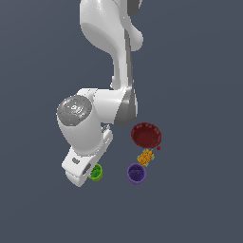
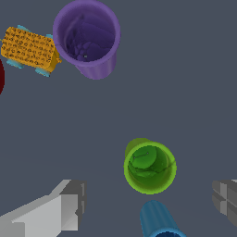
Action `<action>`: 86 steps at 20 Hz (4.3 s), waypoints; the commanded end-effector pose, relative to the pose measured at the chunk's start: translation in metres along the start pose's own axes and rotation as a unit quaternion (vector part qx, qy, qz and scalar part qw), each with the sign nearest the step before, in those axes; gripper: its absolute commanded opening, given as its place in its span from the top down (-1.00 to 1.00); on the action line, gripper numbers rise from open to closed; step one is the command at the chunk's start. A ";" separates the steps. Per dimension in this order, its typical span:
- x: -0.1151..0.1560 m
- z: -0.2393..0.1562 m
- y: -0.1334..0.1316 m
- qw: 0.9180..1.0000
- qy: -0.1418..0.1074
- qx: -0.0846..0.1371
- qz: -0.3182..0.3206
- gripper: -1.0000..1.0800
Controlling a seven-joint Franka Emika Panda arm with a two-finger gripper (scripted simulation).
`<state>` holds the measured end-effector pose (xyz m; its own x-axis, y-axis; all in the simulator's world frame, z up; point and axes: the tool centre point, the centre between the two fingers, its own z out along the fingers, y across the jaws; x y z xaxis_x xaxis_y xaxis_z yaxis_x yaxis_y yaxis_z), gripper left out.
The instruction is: Pick up a designated object from a clutter of objects.
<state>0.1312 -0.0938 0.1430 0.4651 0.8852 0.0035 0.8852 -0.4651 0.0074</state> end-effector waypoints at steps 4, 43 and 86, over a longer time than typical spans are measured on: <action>-0.006 0.024 0.010 0.998 -0.001 0.002 -0.055 -0.92; -0.014 0.101 0.019 0.994 -0.001 0.004 -0.112 1.00; 0.084 -0.193 -0.099 0.994 -0.002 0.004 -0.112 1.00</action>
<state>0.0841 0.0194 0.3199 0.2550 0.9669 -0.0017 0.9669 -0.2550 -0.0003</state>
